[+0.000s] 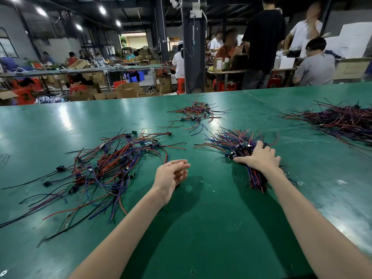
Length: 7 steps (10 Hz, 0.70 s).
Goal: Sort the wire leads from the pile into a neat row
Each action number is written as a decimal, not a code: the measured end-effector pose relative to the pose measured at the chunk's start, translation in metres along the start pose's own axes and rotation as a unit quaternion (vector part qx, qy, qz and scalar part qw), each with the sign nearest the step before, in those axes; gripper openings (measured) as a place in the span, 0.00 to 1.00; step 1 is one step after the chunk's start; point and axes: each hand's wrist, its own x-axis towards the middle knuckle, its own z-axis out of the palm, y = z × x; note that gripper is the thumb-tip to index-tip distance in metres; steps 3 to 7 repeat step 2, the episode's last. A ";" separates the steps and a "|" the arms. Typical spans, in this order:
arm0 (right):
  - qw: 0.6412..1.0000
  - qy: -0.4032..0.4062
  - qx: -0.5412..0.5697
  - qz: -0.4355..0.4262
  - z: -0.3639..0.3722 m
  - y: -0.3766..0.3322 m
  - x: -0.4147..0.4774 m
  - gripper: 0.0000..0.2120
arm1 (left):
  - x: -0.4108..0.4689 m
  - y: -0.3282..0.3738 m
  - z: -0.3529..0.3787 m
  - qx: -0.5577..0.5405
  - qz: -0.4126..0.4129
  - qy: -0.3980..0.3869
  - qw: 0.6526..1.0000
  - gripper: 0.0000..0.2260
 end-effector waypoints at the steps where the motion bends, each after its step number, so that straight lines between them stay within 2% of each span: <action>1: 1.000 -0.025 0.013 0.007 0.000 0.000 -0.005 0.54 | -0.002 -0.001 0.002 0.017 0.000 -0.004 1.000 0.07; 2: 0.999 -0.008 0.049 -0.009 -0.015 -0.011 -0.015 0.56 | -0.009 0.017 0.005 0.089 0.073 -0.010 0.993 0.07; 7: 0.999 -0.008 0.049 -0.009 -0.015 -0.011 -0.015 0.56 | -0.009 0.017 0.005 0.089 0.073 -0.010 0.993 0.07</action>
